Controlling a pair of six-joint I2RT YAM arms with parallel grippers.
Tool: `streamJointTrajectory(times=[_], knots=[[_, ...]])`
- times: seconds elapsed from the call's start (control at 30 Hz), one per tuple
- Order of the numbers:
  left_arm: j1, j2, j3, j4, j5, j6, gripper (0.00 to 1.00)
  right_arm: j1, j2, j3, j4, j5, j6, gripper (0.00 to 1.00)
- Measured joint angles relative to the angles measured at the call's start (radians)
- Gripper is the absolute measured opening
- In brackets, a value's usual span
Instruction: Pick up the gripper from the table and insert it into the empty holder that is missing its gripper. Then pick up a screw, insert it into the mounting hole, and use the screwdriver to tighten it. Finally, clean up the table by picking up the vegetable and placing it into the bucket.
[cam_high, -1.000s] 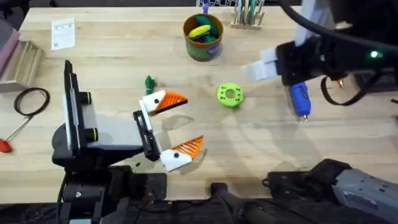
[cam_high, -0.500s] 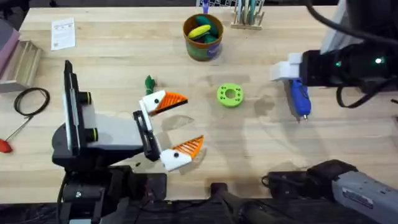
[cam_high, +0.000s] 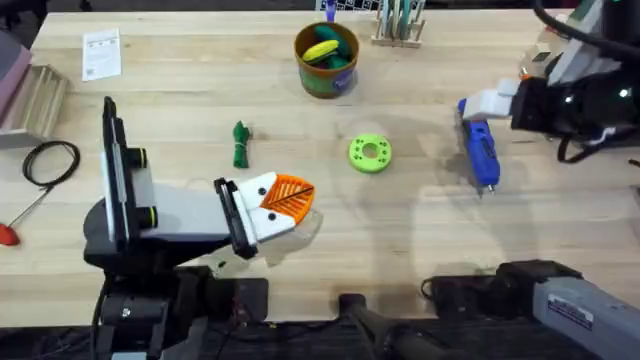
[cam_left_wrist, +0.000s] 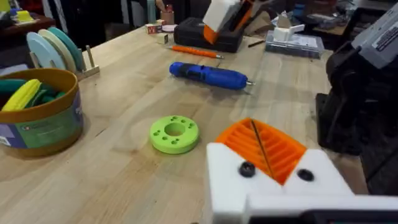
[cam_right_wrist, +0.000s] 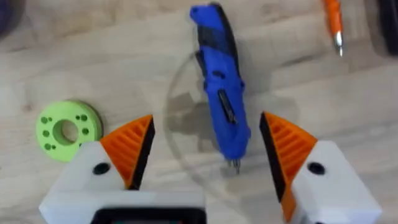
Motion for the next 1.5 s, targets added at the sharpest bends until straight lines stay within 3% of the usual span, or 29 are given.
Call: streamJointTrajectory(times=[0.27,0.57,0.8,1.1,1.37,1.43,1.5], knots=[[0.000,0.000,0.000,0.000,0.000,0.000,0.010,-0.095,0.155,0.005,0.060,-0.108,-0.171,0.991],[0.000,0.000,0.000,0.000,0.000,0.000,0.009,-0.110,0.428,0.144,0.073,-0.109,-0.245,0.991],[0.000,0.000,0.000,0.000,0.000,0.000,0.009,-0.155,0.550,0.154,0.087,-0.116,-0.284,0.991],[0.000,0.000,0.000,0.000,0.000,0.000,0.009,-0.175,0.669,0.156,0.124,-0.119,-0.338,0.991],[0.000,0.000,0.000,0.000,0.000,0.000,0.009,-0.179,0.676,0.162,0.158,-0.116,-0.346,0.987],[0.000,0.000,0.000,0.000,0.000,0.000,0.009,-0.182,0.676,0.162,0.157,-0.115,-0.349,0.908],[0.000,0.000,0.000,0.000,0.000,0.000,0.009,-0.185,0.678,0.163,0.161,-0.113,-0.356,0.681]])
